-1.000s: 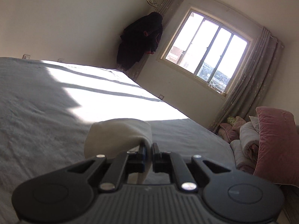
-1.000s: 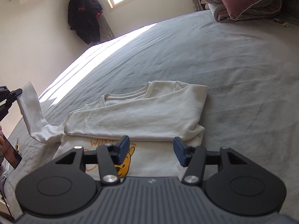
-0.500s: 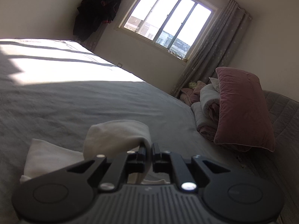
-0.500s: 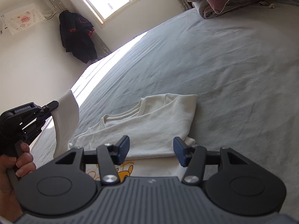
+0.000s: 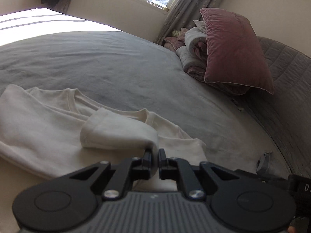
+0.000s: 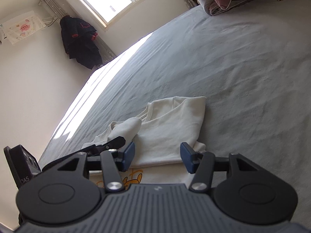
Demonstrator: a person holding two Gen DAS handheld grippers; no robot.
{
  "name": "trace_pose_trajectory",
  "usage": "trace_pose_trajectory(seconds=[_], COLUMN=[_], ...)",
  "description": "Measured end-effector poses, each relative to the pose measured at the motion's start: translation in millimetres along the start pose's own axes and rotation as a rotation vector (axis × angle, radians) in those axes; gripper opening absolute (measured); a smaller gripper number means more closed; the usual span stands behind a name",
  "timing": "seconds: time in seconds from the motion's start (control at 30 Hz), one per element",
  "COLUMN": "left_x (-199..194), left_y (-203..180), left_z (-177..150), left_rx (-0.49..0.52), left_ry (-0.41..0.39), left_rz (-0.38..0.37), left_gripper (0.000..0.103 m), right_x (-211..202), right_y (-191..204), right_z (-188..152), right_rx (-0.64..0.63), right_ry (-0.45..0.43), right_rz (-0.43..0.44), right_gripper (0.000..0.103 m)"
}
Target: Fold clothes
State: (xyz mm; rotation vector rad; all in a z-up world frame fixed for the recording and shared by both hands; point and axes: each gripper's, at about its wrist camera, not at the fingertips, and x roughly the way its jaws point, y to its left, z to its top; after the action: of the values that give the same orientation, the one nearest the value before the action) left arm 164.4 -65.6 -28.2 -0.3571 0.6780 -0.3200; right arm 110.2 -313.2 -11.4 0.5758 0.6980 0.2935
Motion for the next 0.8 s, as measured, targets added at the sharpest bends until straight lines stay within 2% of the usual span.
trace_pose_trajectory(seconds=[0.07, 0.17, 0.3, 0.43, 0.5, 0.6, 0.8], left_x=[9, 9, -5, -13, -12, -7, 3], left_y=[-2, 1, 12, 27, 36, 36, 6], left_z=[-9, -11, -6, 2, 7, 11, 10], left_rx=[0.03, 0.053, -0.005, -0.082, -0.148, -0.168, -0.105], left_ry=[0.054, 0.057, 0.062, 0.033, 0.017, 0.006, 0.01], left_rz=[-0.01, -0.027, -0.055, -0.047, -0.03, -0.026, -0.083], left_gripper=[0.01, 0.013, 0.02, 0.03, 0.029, 0.028, 0.028], right_x=[1, 1, 1, 3, 3, 3, 1], right_y=[1, 1, 3, 4, 5, 7, 2], right_z=[-1, -2, -3, -4, -4, -5, -2], right_rx=[-0.002, -0.003, -0.004, 0.004, 0.007, 0.003, 0.024], right_ry=[0.005, 0.011, 0.012, 0.017, 0.02, 0.02, 0.008], right_rz=[0.001, 0.004, 0.008, 0.013, 0.017, 0.022, 0.029], right_gripper=[0.056, 0.056, 0.056, 0.056, 0.056, 0.056, 0.056])
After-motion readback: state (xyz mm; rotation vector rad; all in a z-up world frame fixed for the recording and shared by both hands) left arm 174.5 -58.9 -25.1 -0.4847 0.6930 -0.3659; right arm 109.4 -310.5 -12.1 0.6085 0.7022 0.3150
